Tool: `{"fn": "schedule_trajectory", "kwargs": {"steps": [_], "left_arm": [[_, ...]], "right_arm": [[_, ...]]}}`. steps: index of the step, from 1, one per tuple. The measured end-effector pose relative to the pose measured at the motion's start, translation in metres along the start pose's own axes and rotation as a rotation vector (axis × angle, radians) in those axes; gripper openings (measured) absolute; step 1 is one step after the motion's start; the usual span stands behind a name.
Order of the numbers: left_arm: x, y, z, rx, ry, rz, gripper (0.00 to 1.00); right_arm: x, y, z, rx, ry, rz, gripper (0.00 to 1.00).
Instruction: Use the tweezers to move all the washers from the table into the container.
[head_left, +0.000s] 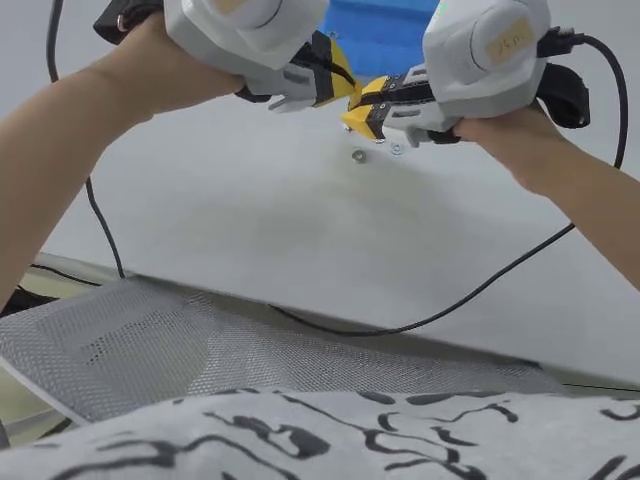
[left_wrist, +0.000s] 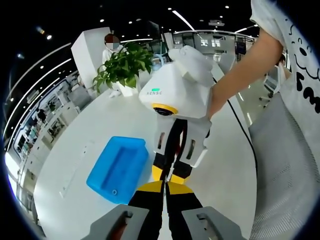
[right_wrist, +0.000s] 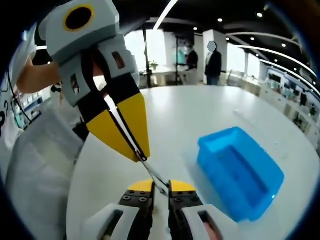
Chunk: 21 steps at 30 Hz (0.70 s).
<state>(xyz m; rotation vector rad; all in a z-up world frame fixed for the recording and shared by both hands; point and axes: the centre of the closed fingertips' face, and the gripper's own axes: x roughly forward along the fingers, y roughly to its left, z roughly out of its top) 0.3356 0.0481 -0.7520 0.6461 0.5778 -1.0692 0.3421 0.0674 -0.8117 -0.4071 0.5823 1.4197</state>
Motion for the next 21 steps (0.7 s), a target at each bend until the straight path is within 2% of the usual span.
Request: {"fn": "schedule_trajectory", "kwargs": {"steps": [3, 10, 15, 21], "left_arm": [[0.002, -0.002, 0.001, -0.003, -0.005, -0.004, 0.0], [0.005, -0.002, 0.004, 0.018, 0.005, -0.01, 0.0], [0.003, -0.003, 0.006, 0.021, 0.011, -0.006, 0.0], [-0.005, -0.004, 0.008, 0.035, 0.013, -0.001, 0.0]], "right_arm": [[-0.002, -0.001, 0.0, 0.011, -0.004, -0.003, 0.06], [-0.004, 0.001, -0.001, -0.054, 0.033, -0.027, 0.04], [-0.001, 0.0, 0.0, -0.086, 0.053, -0.034, 0.03], [-0.004, 0.006, 0.005, -0.108, 0.061, -0.03, 0.03]]}}
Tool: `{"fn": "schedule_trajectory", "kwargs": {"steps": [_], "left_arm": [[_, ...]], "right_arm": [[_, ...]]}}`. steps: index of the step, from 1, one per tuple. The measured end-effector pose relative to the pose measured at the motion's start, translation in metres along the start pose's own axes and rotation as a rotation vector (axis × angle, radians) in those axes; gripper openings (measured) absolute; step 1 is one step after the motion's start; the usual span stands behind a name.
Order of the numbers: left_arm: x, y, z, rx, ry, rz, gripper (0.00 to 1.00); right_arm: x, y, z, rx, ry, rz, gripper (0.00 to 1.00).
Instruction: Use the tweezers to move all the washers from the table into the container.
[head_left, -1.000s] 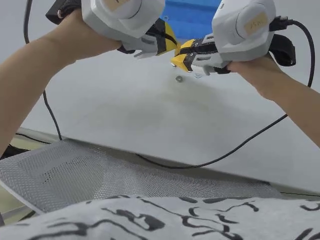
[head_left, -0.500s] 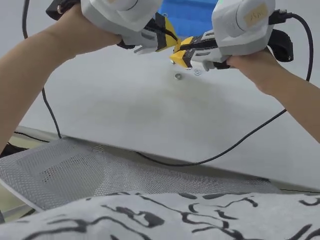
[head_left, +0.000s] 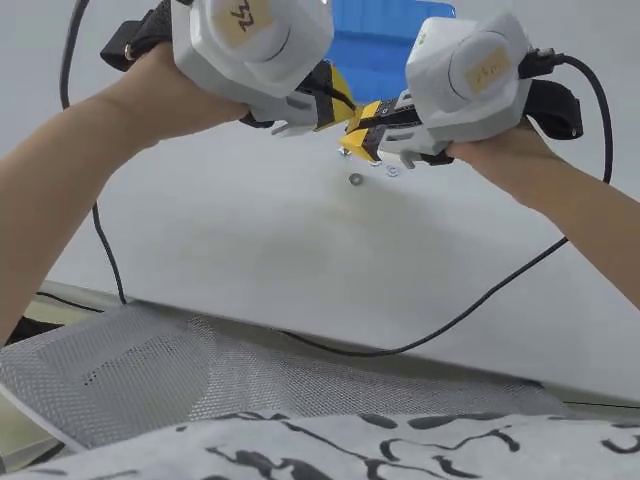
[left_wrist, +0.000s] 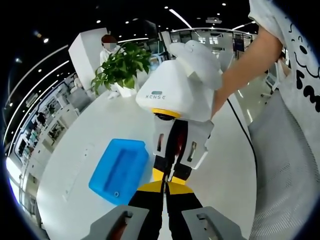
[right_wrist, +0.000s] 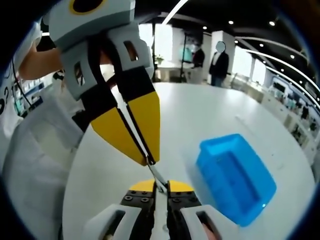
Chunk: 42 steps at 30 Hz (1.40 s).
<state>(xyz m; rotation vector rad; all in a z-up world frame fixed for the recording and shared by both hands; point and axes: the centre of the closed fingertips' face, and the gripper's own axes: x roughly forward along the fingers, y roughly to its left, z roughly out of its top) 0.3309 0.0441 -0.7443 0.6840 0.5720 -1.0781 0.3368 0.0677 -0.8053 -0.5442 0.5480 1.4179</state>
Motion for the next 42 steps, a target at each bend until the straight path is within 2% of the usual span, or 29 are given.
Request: {"fn": "schedule_trajectory", "kwargs": {"steps": [7, 10, 14, 15, 20, 25, 28, 30, 35, 42], "left_arm": [[-0.007, 0.005, -0.001, 0.035, 0.009, 0.01, 0.0], [-0.011, 0.01, 0.004, 0.042, -0.002, 0.022, 0.0], [-0.026, 0.013, 0.011, 0.054, -0.009, 0.066, 0.0], [-0.029, 0.013, 0.011, 0.036, -0.004, 0.079, 0.0], [-0.036, 0.009, 0.009, 0.034, 0.024, 0.107, 0.0], [-0.047, 0.007, 0.008, -0.024, 0.039, 0.159, 0.0], [-0.05, 0.006, 0.001, -0.072, 0.052, 0.194, 0.0], [-0.051, 0.003, 0.0, -0.074, 0.056, 0.192, 0.0], [-0.054, 0.002, -0.012, -0.148, 0.068, 0.229, 0.0], [-0.057, 0.002, -0.025, -0.23, 0.078, 0.267, 0.0]], "right_arm": [[-0.001, 0.0, 0.008, -0.034, 0.007, -0.008, 0.03], [-0.001, -0.003, 0.014, -0.05, 0.0, -0.017, 0.03], [-0.007, -0.005, 0.028, -0.044, -0.018, -0.017, 0.02], [-0.009, -0.007, 0.031, -0.045, -0.023, -0.025, 0.02], [-0.011, -0.018, 0.044, -0.018, -0.07, -0.038, 0.02], [-0.015, -0.027, 0.049, -0.03, -0.072, -0.067, 0.02], [-0.018, -0.034, 0.055, -0.029, -0.08, -0.082, 0.02], [-0.022, -0.039, 0.06, -0.026, -0.088, -0.093, 0.02], [-0.024, -0.059, 0.067, 0.004, -0.122, -0.125, 0.02], [-0.026, -0.072, 0.066, 0.018, -0.115, -0.16, 0.02]]}}
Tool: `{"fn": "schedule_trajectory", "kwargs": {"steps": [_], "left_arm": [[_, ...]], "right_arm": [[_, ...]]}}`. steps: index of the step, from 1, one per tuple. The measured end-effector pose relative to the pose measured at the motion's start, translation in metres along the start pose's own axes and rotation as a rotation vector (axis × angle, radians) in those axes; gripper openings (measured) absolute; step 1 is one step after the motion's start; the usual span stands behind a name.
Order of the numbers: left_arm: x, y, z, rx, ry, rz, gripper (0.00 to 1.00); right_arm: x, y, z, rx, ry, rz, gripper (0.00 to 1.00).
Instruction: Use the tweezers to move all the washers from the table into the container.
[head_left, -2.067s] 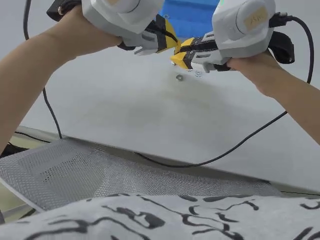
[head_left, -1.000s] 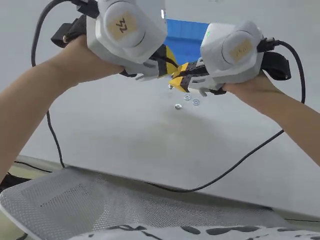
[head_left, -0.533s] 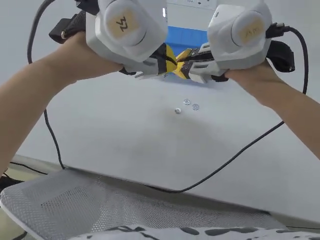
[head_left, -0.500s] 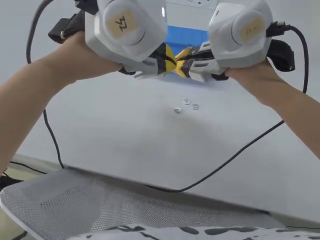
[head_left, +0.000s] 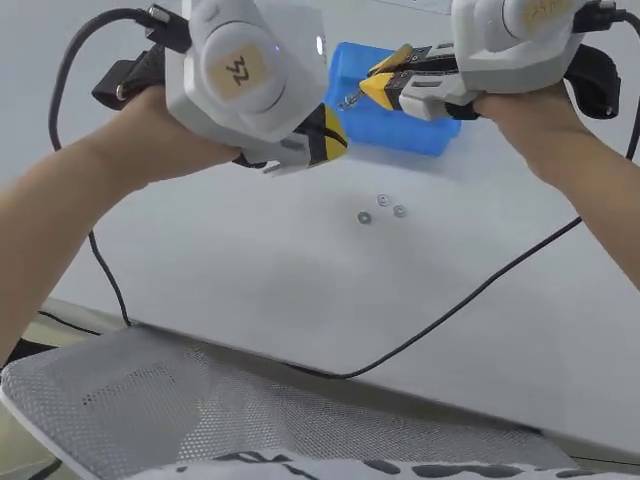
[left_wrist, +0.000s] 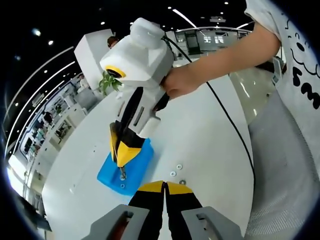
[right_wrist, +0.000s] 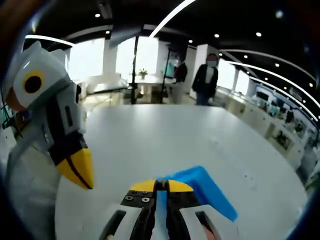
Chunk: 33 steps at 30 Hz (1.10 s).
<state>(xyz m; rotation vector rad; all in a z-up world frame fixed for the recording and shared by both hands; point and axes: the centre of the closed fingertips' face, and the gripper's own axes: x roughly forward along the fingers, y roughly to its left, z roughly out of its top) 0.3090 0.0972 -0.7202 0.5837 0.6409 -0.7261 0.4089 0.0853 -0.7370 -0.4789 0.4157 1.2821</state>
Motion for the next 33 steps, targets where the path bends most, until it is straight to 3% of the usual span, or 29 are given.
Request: {"fn": "schedule_trajectory", "kwargs": {"steps": [1, 7, 13, 16, 19, 28, 33], "left_arm": [[0.009, 0.004, -0.002, -0.006, -0.004, -0.004, 0.0], [0.016, 0.005, -0.007, -0.026, 0.0, -0.022, 0.0], [0.028, 0.013, -0.013, -0.079, -0.029, -0.017, 0.0], [0.031, 0.01, -0.011, -0.107, -0.037, -0.015, 0.0], [0.035, 0.006, -0.013, -0.172, -0.034, -0.024, 0.0], [0.037, -0.002, -0.013, -0.219, -0.063, -0.063, 0.0], [0.035, -0.002, -0.011, -0.221, -0.074, -0.06, 0.03]], "right_arm": [[0.001, -0.002, -0.001, 0.0, 0.005, -0.006, 0.02], [0.008, -0.015, -0.017, 0.024, 0.055, -0.024, 0.02], [0.024, -0.022, -0.029, 0.031, 0.087, -0.017, 0.02], [0.032, -0.025, -0.037, 0.043, 0.107, -0.009, 0.02], [0.035, -0.023, -0.035, 0.042, 0.129, -0.003, 0.02], [0.05, -0.028, -0.04, 0.038, 0.159, 0.02, 0.03], [0.056, -0.024, -0.048, 0.028, 0.189, 0.033, 0.03]]}}
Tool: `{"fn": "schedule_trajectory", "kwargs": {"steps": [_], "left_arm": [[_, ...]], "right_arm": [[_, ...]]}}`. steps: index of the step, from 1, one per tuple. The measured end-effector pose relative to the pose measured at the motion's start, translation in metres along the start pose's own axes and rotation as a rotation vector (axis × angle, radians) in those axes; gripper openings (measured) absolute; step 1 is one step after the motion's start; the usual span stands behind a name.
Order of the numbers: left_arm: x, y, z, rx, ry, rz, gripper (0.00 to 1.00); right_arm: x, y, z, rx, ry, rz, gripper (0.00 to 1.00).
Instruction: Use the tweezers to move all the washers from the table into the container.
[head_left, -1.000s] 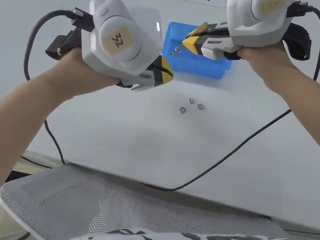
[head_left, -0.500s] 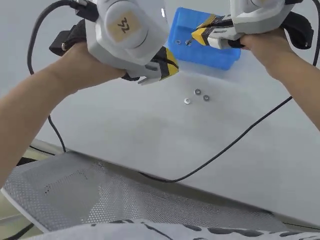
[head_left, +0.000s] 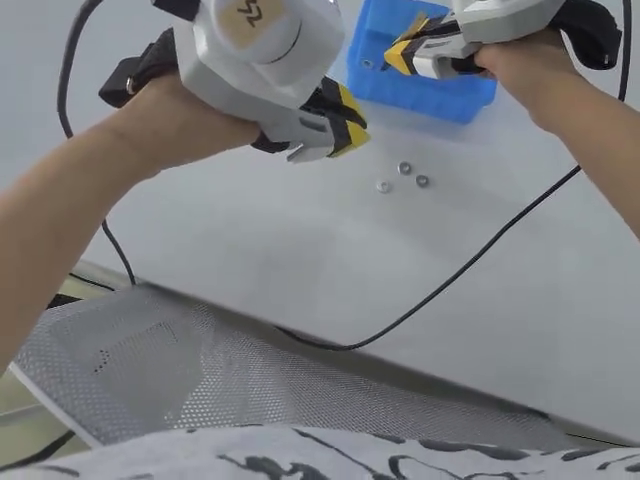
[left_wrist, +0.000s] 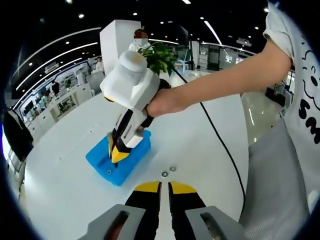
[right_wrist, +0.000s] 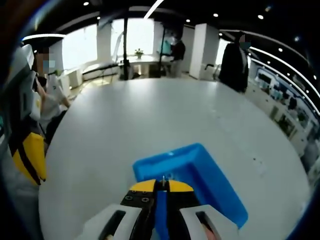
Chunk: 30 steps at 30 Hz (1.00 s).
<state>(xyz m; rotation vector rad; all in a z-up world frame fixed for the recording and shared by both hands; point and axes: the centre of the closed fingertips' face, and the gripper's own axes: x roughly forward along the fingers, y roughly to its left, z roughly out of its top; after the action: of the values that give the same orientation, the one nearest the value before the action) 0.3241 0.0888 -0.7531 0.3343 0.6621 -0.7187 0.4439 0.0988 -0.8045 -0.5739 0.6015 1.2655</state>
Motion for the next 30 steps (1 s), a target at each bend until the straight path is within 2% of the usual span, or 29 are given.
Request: {"fn": "schedule_trajectory", "kwargs": {"steps": [6, 10, 15, 21, 25, 26, 27, 29, 30], "left_arm": [[-0.002, 0.001, 0.002, -0.005, -0.007, -0.011, 0.04], [-0.003, 0.01, -0.003, 0.004, -0.008, -0.005, 0.04], [-0.005, 0.008, 0.0, 0.012, -0.014, -0.001, 0.04], [-0.012, 0.011, 0.01, 0.022, -0.031, 0.014, 0.09], [-0.018, 0.015, 0.025, 0.038, -0.055, 0.035, 0.1], [-0.019, 0.016, 0.029, 0.037, -0.063, 0.041, 0.1], [-0.02, 0.023, 0.032, 0.037, -0.078, 0.054, 0.1], [-0.022, 0.034, 0.036, 0.043, -0.096, 0.069, 0.08], [-0.023, 0.038, 0.038, 0.044, -0.103, 0.078, 0.08]], "right_arm": [[-0.002, -0.001, -0.005, 0.02, 0.02, -0.003, 0.03], [0.0, -0.005, -0.008, 0.048, 0.02, -0.003, 0.03], [0.0, -0.008, -0.008, 0.049, 0.016, -0.011, 0.03], [-0.015, -0.01, 0.005, 0.044, -0.015, -0.044, 0.03], [-0.034, -0.003, 0.016, 0.032, -0.054, -0.052, 0.03], [-0.042, 0.005, 0.02, 0.024, -0.066, -0.058, 0.03], [-0.047, 0.009, 0.023, 0.023, -0.073, -0.058, 0.03], [-0.041, 0.012, 0.022, 0.025, -0.097, -0.051, 0.03], [-0.046, 0.012, 0.024, 0.023, -0.105, -0.046, 0.03]]}}
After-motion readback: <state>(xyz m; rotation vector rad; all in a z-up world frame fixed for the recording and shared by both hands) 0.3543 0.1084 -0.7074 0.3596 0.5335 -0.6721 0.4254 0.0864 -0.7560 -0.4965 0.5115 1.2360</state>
